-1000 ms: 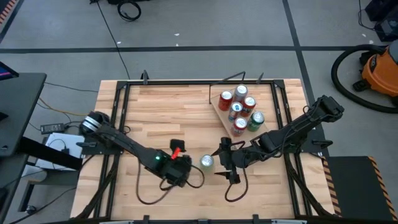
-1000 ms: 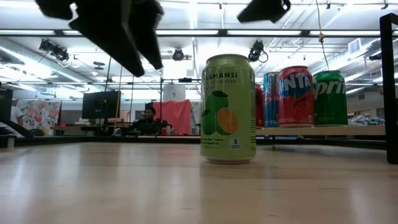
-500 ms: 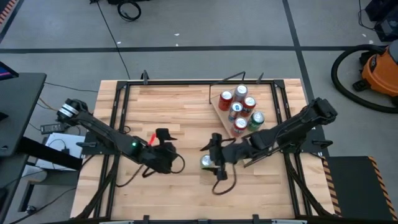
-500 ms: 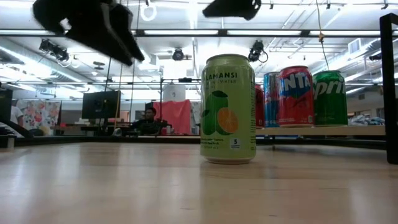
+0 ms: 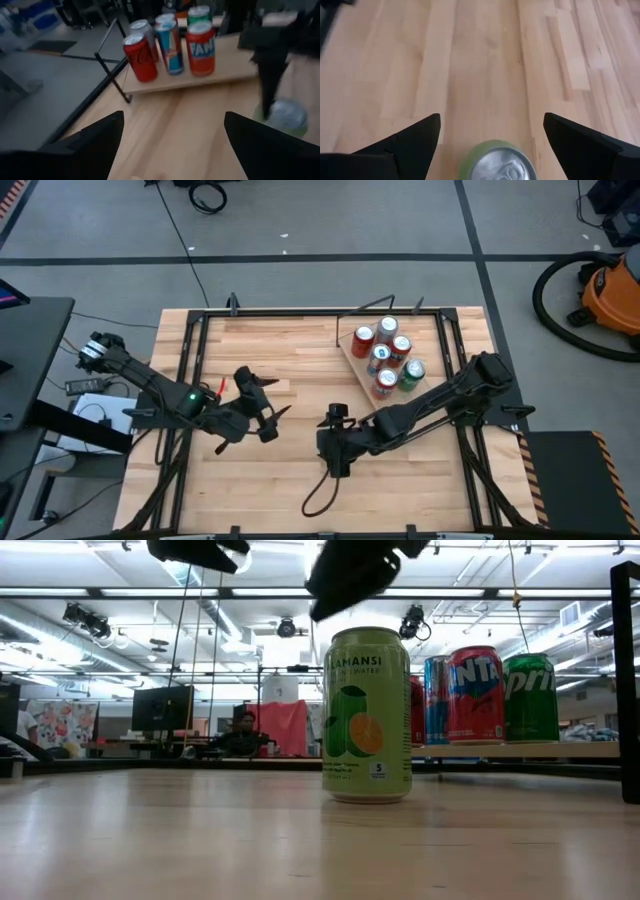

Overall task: Place canned beverage on shelf
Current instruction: Put the light green soda can on the shelf

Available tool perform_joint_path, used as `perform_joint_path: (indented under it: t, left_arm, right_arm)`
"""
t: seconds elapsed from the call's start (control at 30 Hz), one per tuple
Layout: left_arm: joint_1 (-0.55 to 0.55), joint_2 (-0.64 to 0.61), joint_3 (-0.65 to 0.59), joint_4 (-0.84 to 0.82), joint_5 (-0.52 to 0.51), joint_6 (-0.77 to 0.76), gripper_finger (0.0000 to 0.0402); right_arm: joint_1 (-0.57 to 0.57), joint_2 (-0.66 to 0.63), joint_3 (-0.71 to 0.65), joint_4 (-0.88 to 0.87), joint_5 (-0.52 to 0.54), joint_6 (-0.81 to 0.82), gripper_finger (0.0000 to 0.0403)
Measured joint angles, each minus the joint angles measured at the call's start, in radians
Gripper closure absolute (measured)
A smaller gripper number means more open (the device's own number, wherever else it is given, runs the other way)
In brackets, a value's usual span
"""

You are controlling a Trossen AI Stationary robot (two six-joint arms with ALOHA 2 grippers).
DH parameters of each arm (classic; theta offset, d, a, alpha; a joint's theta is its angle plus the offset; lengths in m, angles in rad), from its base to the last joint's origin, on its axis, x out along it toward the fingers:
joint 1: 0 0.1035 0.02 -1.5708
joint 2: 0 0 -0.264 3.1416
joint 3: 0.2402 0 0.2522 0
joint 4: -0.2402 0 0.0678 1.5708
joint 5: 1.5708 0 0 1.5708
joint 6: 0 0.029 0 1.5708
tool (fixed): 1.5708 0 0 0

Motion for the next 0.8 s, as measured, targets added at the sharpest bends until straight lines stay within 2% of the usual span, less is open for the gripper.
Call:
perform_joint_path:
  t: [0.17, 0.3, 0.53, 0.8]
  left_arm:
    - [-0.009, 0.000, 0.000, 0.007, 0.037, -0.132, 0.0045]
    - [-0.031, 0.009, 0.000, 0.006, 0.060, -0.218, 0.0045]
    - [-0.084, 0.044, 0.000, 0.000, 0.056, -0.246, 0.0045]
    - [-0.044, 0.049, 0.000, 0.011, 0.041, -0.173, 0.0045]
  right_arm:
    - [-0.001, 0.027, 0.017, -0.083, 0.063, 0.073, 0.0029]
    - [-0.007, 0.040, 0.020, -0.105, 0.072, 0.108, 0.0022]
    - [-0.030, 0.073, 0.018, -0.150, -0.010, 0.184, 0.0021]
    - [-0.076, 0.077, 0.017, -0.211, -0.124, 0.236, 0.0045]
